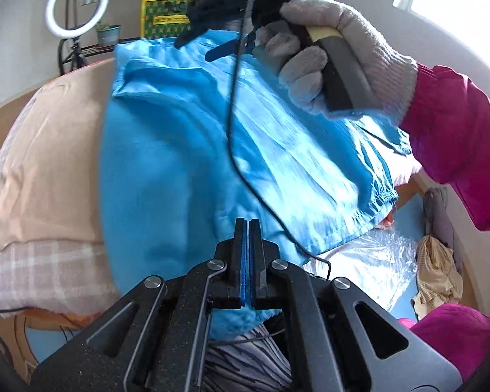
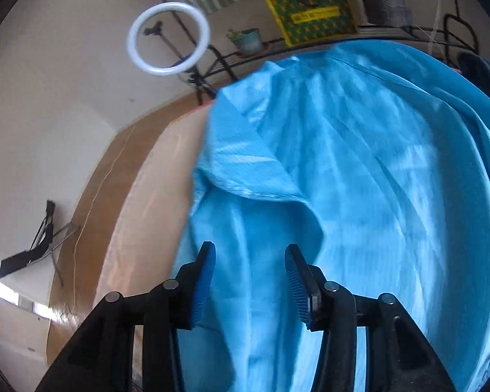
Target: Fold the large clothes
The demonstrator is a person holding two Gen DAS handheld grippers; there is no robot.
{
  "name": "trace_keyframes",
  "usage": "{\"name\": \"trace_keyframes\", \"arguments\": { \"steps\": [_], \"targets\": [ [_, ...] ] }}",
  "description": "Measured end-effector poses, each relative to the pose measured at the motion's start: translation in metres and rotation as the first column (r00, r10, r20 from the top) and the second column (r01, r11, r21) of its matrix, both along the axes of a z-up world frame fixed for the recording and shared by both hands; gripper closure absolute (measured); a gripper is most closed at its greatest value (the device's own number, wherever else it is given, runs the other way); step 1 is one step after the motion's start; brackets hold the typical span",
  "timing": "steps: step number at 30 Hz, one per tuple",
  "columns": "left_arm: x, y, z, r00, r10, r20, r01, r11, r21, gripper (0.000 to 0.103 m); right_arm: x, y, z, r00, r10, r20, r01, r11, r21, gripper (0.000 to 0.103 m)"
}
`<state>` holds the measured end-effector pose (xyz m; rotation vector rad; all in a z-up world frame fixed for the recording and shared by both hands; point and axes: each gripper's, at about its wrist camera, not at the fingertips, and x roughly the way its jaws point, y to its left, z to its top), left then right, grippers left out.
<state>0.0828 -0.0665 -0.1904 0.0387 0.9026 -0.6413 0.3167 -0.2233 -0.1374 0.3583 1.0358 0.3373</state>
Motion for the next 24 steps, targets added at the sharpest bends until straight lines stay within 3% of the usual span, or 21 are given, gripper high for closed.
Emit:
{"name": "trace_keyframes", "arguments": {
  "steps": [2,4,7,13,14,15,17,20,24],
  "targets": [
    [-0.003,0.021,0.005,0.999,0.05,-0.011,-0.05,0.999,-0.021,0.103,0.011,0.025,0.003,0.993,0.114,-0.016,-0.112,0.991,0.068,0.038],
    [-0.006,0.044,0.009,0.993,0.119,-0.016,-0.119,0.992,-0.032,0.103,0.024,0.044,-0.01,0.988,0.148,-0.049,-0.143,0.985,0.097,0.036],
    [-0.012,0.085,0.017,0.971,0.24,-0.023,-0.24,0.969,-0.056,0.103,0.053,0.066,-0.029,0.99,0.108,-0.088,-0.106,0.994,0.03,0.036],
    [-0.012,0.155,0.021,0.894,0.446,-0.052,-0.449,0.892,-0.06,0.103,0.109,0.078,-0.061,0.988,-0.019,-0.156,0.033,0.996,0.087,0.037],
    [-0.011,0.162,0.021,0.882,0.468,-0.058,-0.471,0.88,-0.061,0.103,0.117,0.082,-0.061,0.987,-0.019,-0.157,0.032,0.996,0.081,0.045],
    [-0.009,0.168,0.02,0.871,0.487,-0.061,-0.491,0.869,-0.059,0.103,0.122,0.086,-0.061,0.988,-0.005,-0.156,0.018,0.996,0.082,0.071],
    [-0.006,0.176,0.019,0.859,0.509,-0.062,-0.512,0.857,-0.056,0.103,0.126,0.087,-0.062,0.985,0.031,-0.171,-0.02,0.997,0.07,0.098],
    [-0.001,0.178,0.018,0.856,0.514,-0.059,-0.517,0.854,-0.059,0.103,0.123,0.069,-0.044,0.99,0.054,-0.128,-0.041,0.994,0.099,0.103],
    [0.009,0.163,0.014,0.874,0.481,-0.064,-0.485,0.873,-0.056,0.103,0.116,-0.001,-0.015,0.999,-0.007,-0.054,0.021,0.967,0.255,0.103]
  ]
}}
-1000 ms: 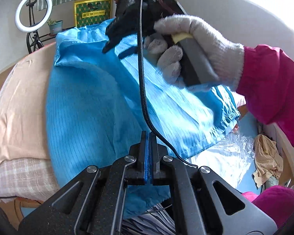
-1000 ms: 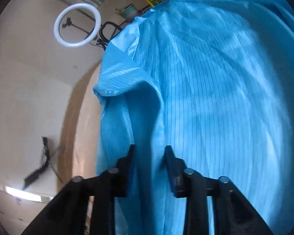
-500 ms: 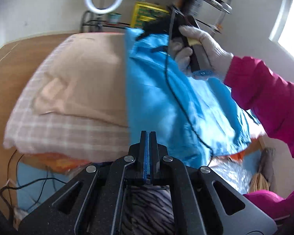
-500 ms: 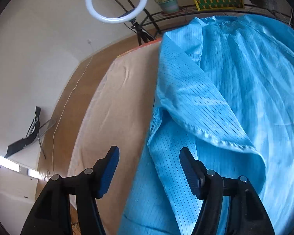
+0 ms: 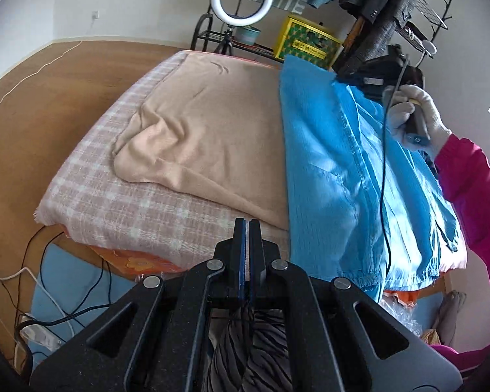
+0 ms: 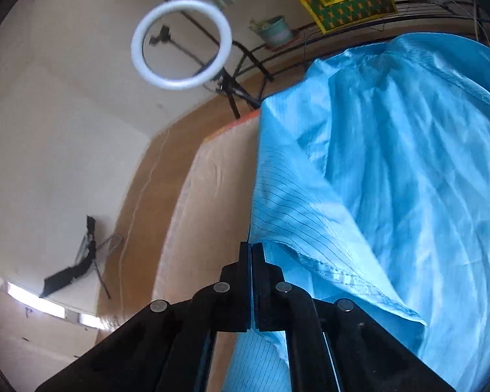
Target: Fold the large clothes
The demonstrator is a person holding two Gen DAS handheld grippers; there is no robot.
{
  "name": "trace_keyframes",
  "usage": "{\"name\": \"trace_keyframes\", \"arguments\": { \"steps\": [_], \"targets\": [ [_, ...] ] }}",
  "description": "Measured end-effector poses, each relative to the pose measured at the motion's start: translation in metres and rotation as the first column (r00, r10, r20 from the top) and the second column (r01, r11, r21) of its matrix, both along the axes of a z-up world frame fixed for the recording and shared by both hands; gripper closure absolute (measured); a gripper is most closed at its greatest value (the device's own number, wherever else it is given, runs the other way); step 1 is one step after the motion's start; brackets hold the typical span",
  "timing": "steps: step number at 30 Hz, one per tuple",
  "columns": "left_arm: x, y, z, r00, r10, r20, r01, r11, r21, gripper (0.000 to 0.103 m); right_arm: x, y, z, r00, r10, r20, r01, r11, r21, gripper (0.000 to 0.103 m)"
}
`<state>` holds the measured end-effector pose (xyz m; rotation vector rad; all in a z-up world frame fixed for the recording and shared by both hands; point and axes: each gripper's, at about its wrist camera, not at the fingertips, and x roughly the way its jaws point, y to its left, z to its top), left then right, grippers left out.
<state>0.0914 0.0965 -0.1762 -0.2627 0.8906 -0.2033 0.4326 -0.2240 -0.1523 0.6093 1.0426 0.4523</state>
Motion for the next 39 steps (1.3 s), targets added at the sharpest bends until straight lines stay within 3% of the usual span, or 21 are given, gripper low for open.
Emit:
{"name": "trace_keyframes", "arguments": {
  "steps": [4,8,11,12,14,19,21,22,27,32,35,39],
  "targets": [
    [0.006,-0.019,-0.002,0.999,-0.045,-0.005,0.045,0.999,0.005,0.103,0.003,-0.082,-0.018,0.984,-0.169,-0.049,0.173,0.981,0.084,0.103],
    [0.01,-0.033,-0.001,0.998,-0.069,-0.004,0.069,0.998,0.009,0.103,0.006,-0.122,-0.046,0.957,-0.265,-0.118,0.268,0.963,0.014,0.103],
    [0.012,-0.037,0.0,0.997,-0.076,-0.008,0.076,0.997,0.005,0.103,0.006,-0.117,-0.04,0.97,-0.236,-0.066,0.232,0.971,-0.064,0.096],
    [0.013,-0.038,0.0,0.997,-0.08,-0.014,0.08,0.997,-0.001,0.103,0.006,-0.113,-0.036,0.977,-0.208,-0.053,0.204,0.977,-0.07,0.079],
    [0.014,-0.039,-0.001,0.997,-0.078,-0.027,0.077,0.997,-0.009,0.103,0.005,-0.102,-0.028,0.986,-0.164,-0.033,0.161,0.984,-0.082,0.065],
    [0.013,-0.035,-0.01,0.994,-0.082,-0.068,0.077,0.994,-0.077,0.099,-0.02,-0.094,-0.012,0.996,-0.087,-0.006,0.087,0.995,-0.041,0.065],
    [0.011,-0.035,-0.015,0.993,-0.092,-0.08,0.083,0.991,-0.109,0.076,-0.038,-0.096,0.0,0.998,-0.06,0.012,0.06,0.998,-0.016,0.065],
    [0.01,-0.035,-0.017,0.992,-0.095,-0.079,0.085,0.989,-0.12,0.073,-0.05,-0.097,0.007,0.999,-0.047,0.027,0.047,0.999,-0.009,0.065],
    [0.012,-0.048,-0.026,0.986,-0.151,-0.073,0.141,0.981,-0.132,0.072,-0.126,-0.111,0.05,0.993,0.0,0.114,0.001,1.0,-0.012,0.065],
    [0.015,-0.073,-0.045,0.975,-0.203,-0.086,0.192,0.973,-0.124,0.072,-0.214,-0.141,0.074,0.986,-0.057,0.158,0.064,0.997,-0.043,0.063],
    [0.008,-0.093,-0.051,0.973,-0.214,-0.083,0.21,0.976,-0.053,0.072,-0.261,-0.163,0.079,0.979,-0.119,0.165,0.135,0.987,-0.091,0.063],
    [-0.011,-0.107,-0.043,0.982,-0.186,-0.001,0.186,0.982,0.043,0.072,-0.32,-0.192,0.076,0.963,-0.216,0.163,0.243,0.955,-0.168,0.062]
  ]
}}
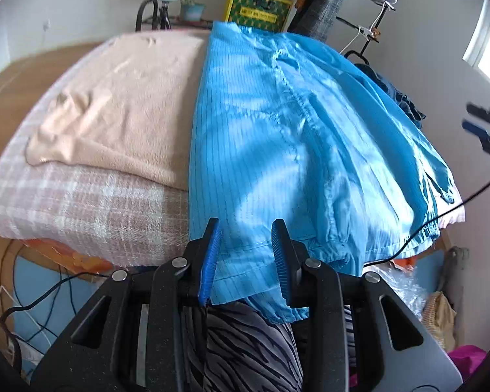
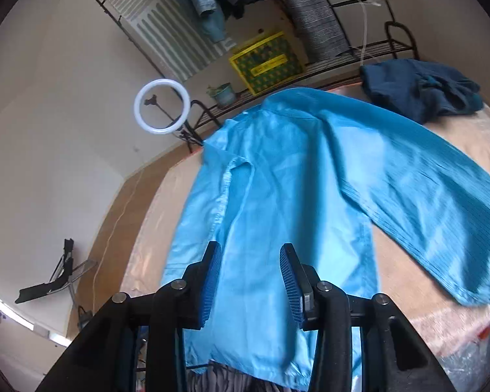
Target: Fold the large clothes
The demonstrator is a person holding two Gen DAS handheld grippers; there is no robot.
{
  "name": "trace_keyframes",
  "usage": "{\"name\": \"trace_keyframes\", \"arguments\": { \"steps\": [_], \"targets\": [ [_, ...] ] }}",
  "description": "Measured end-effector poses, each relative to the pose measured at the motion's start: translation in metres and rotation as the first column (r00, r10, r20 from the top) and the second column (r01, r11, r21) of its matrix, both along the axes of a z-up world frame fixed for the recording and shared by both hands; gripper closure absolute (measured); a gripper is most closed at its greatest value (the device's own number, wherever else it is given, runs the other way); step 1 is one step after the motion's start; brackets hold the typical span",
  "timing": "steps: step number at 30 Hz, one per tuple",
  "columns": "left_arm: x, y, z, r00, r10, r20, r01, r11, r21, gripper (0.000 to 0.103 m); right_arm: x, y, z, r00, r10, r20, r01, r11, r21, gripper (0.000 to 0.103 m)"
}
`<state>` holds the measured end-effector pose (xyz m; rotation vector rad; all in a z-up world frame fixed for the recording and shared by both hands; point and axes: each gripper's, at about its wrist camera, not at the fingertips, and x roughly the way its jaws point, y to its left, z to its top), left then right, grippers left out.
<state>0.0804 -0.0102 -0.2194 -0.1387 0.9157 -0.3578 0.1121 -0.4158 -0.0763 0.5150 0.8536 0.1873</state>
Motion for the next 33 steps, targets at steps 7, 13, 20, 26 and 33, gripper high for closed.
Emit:
{"name": "trace_keyframes", "arguments": {
  "steps": [7,13,20,26,33],
  "targets": [
    [-0.015,-0.035,0.013,0.987,-0.144,0.071,0.143,0.99,0.012,0.072,-0.085,-0.037,-0.028,0.988,-0.144,-0.054,0.147,0.988,0.043,0.062],
    [-0.006,-0.075,-0.006,0.962,-0.273,0.019,0.273,0.962,0.008,0.072,-0.113,-0.045,-0.052,0.976,-0.198,-0.09,0.206,0.974,0.094,0.062],
    [-0.003,-0.097,-0.009,0.949,-0.314,-0.013,0.313,0.949,-0.05,0.072,-0.127,-0.052,-0.055,0.974,-0.213,-0.076,0.218,0.974,0.065,0.062],
    [-0.01,-0.069,0.028,0.964,-0.261,0.054,0.262,0.965,-0.014,0.072,-0.127,-0.092,-0.063,0.938,-0.344,-0.052,0.344,0.939,0.002,0.042],
    [-0.01,-0.027,0.061,0.987,-0.134,0.09,0.136,0.991,-0.011,0.072,-0.098,-0.171,-0.085,0.85,-0.522,-0.07,0.516,0.852,-0.086,0.041]
  ]
}}
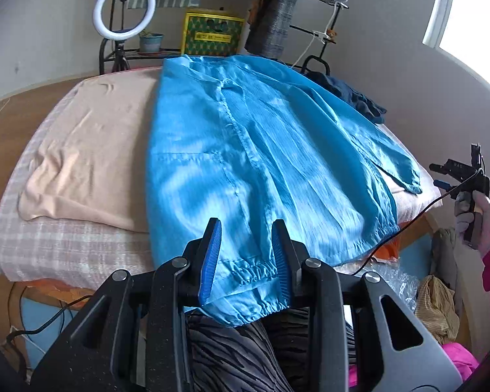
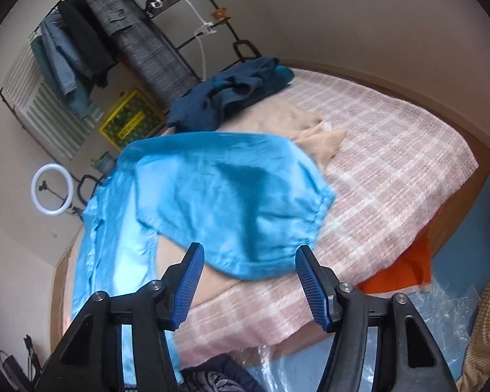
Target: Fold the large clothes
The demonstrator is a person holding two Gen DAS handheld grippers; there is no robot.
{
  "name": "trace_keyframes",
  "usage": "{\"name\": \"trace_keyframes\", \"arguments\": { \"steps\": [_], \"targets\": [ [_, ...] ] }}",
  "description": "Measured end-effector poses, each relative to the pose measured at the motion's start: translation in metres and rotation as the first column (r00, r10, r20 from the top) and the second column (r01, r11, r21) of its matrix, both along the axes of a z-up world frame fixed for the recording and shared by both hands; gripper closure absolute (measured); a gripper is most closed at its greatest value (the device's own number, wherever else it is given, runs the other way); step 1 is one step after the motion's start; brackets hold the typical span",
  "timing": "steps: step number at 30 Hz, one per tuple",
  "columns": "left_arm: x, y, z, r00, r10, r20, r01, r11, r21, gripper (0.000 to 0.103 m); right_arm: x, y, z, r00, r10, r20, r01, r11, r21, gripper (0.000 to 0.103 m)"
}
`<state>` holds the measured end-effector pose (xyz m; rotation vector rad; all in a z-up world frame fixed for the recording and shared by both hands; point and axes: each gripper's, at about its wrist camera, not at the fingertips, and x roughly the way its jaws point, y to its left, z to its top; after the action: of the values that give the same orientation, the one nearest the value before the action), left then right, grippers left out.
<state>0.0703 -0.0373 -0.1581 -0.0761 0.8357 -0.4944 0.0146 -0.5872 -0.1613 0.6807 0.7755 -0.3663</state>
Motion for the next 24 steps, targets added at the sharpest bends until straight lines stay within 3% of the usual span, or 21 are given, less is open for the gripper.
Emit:
{"name": "trace_keyframes", "arguments": {
  "steps": [5,8,13,14,15,18,20,24],
  "targets": [
    [0.006,0.021,0.009,0.998,0.063,-0.016,-0.063,0.997,-0.036,0.072,0.019,-0.051,-0.016,0.992,-0.116,-0.045,0.118,0.992,0.043,0.039],
    [0.009,0.021,0.011,0.997,0.07,-0.014,-0.07,0.997,-0.033,0.072,0.028,-0.072,-0.034,0.989,-0.139,-0.058,0.147,0.977,0.153,0.033],
    [0.013,0.014,0.013,0.998,0.057,-0.011,-0.057,0.998,-0.035,0.072,0.037,-0.076,-0.062,0.985,-0.156,-0.079,0.172,0.944,0.282,0.037],
    [0.014,0.013,0.013,0.998,0.055,-0.011,-0.056,0.998,-0.035,0.072,0.038,-0.074,-0.063,0.987,-0.146,-0.068,0.159,0.943,0.293,0.042],
    [0.015,0.011,0.013,0.999,0.052,-0.01,-0.052,0.998,-0.035,0.072,0.038,-0.072,-0.063,0.989,-0.13,-0.063,0.143,0.943,0.301,0.06],
    [0.018,0.009,0.011,0.999,0.046,-0.012,-0.047,0.998,-0.031,0.072,0.038,-0.061,-0.05,0.996,-0.087,-0.026,0.091,0.953,0.29,0.085],
    [0.019,0.007,0.009,0.999,0.044,-0.017,-0.045,0.999,-0.03,0.072,0.039,-0.052,-0.033,0.998,-0.059,-0.012,0.06,0.971,0.233,0.092],
    [0.021,0.002,0.007,0.999,0.027,-0.016,-0.028,0.999,-0.035,0.072,0.046,-0.02,0.01,1.0,0.012,-0.021,-0.011,0.999,0.03,0.095]
  ]
}}
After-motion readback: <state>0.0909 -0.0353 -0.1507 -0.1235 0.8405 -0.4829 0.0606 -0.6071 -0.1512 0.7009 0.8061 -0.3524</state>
